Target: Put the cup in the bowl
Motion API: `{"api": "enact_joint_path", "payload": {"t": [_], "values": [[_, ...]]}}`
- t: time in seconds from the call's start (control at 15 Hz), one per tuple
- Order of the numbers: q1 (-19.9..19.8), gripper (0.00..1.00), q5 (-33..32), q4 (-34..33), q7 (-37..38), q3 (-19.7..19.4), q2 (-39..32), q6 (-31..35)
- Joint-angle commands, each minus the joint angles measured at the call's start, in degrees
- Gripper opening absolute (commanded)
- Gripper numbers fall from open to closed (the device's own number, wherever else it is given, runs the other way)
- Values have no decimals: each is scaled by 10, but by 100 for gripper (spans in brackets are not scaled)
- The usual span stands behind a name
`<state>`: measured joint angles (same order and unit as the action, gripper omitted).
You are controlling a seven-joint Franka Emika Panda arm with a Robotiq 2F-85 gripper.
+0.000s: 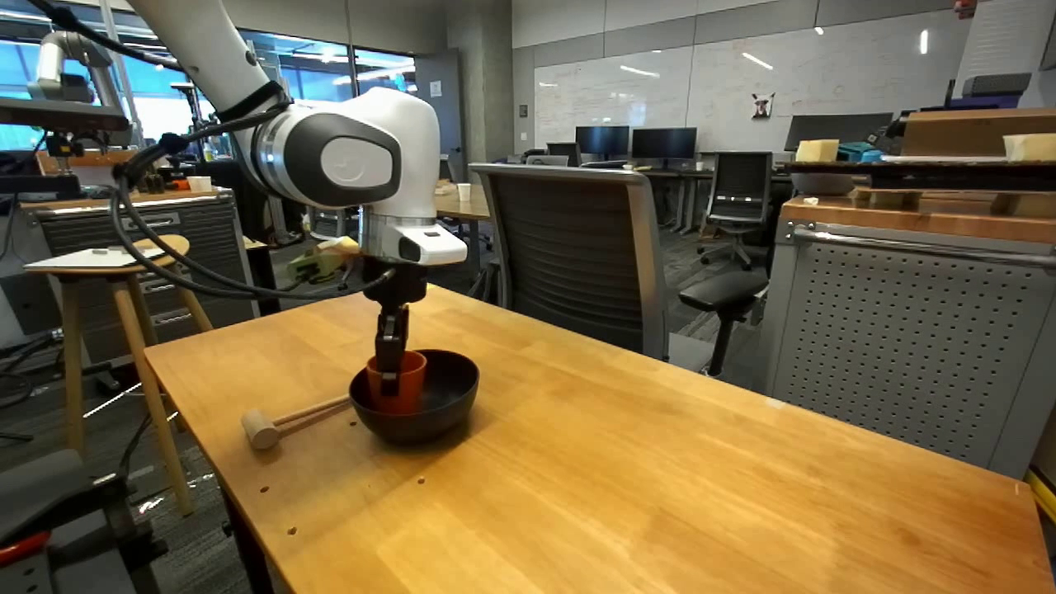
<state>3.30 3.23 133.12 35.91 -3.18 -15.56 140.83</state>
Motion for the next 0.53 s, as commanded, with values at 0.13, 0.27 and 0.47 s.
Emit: {"api": "enact_joint_path", "payload": {"t": [0.13, 0.27, 0.47], "values": [[22, 76, -129, -4, 6, -24, 91, -30], [17, 91, -161, -8, -18, -10, 141, -56], [4, 100, -70, -18, -162, 23, 216, -138]]}}
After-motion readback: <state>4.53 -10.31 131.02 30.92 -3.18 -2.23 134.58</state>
